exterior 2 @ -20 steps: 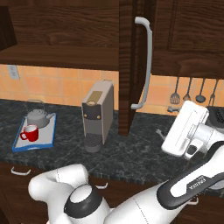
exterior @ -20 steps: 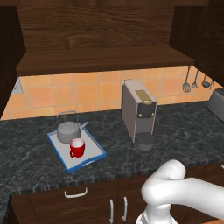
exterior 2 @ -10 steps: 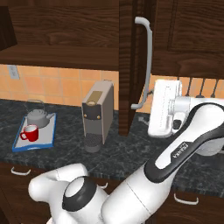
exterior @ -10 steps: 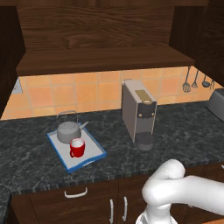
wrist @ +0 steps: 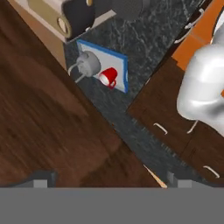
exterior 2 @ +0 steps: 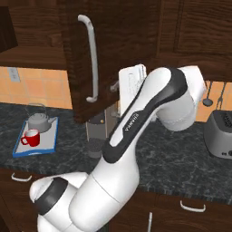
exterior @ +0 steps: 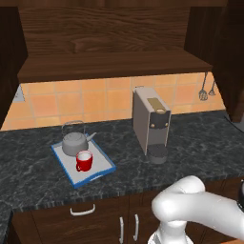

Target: Pick the kettle from the counter and place it on the tray. Then pick the mug from the cabinet and place it on the tray. Then close the cabinet doors.

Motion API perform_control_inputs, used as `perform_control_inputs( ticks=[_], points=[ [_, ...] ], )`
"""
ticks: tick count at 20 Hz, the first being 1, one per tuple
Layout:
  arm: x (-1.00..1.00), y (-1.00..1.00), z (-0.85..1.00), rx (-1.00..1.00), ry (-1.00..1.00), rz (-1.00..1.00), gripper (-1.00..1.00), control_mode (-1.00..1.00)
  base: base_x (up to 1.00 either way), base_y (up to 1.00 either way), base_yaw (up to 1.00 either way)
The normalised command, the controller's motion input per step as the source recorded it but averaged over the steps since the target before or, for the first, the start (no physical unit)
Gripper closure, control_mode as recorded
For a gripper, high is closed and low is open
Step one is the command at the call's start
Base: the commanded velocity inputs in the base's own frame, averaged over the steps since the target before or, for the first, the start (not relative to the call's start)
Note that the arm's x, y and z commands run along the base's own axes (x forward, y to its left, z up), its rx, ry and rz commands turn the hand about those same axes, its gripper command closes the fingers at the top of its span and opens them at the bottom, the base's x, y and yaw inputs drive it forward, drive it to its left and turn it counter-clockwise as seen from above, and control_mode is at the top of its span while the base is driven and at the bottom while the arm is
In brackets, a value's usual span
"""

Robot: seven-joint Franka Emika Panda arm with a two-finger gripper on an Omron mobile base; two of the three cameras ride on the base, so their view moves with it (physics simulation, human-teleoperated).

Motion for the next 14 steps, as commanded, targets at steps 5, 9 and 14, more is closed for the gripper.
perform_control_inputs(
  ticks=[5, 9, 14],
  points=[
    [0.13, 1.00, -0.01, -0.17, 0.00, -0.14, -1.00, -1.00, 0.00, 0.00, 0.00],
    [0.65, 0.99, -0.03, -0.07, -0.01, -0.18, -1.00, -1.00, 0.00, 0.00, 0.00],
    [0.97, 0.75, 0.00, -0.02, 0.00, -0.17, -1.00, -1.00, 0.00, 0.00, 0.00]
  ],
)
